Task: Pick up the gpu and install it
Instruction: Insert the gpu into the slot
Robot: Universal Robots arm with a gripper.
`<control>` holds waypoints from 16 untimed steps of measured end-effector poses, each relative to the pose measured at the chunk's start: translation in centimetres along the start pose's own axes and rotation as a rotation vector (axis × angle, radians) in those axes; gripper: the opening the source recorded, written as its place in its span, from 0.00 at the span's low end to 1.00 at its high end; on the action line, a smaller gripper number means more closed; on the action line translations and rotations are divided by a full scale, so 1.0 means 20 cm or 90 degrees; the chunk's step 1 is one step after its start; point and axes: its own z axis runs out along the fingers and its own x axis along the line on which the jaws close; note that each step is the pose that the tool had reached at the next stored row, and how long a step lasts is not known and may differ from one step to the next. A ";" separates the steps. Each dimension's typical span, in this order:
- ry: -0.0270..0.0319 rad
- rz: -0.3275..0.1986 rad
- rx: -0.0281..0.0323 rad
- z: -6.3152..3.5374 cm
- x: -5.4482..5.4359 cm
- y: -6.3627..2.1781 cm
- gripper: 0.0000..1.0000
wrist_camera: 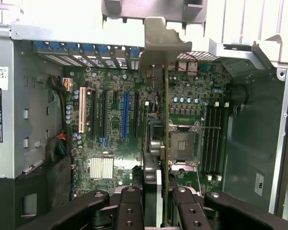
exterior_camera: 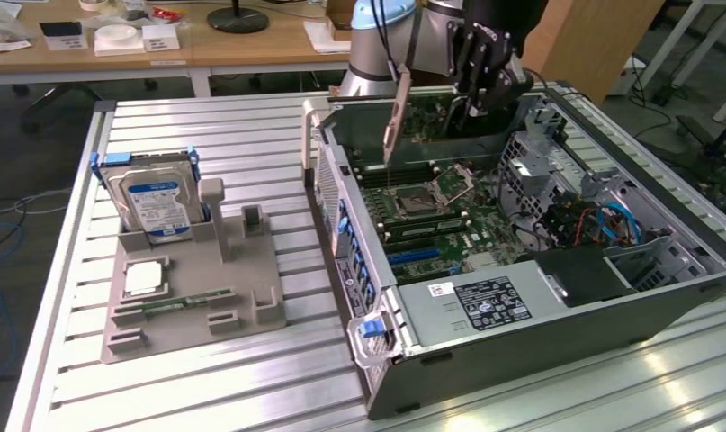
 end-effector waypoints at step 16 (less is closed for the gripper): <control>0.0001 0.003 0.0002 0.033 0.00 0.001 0.28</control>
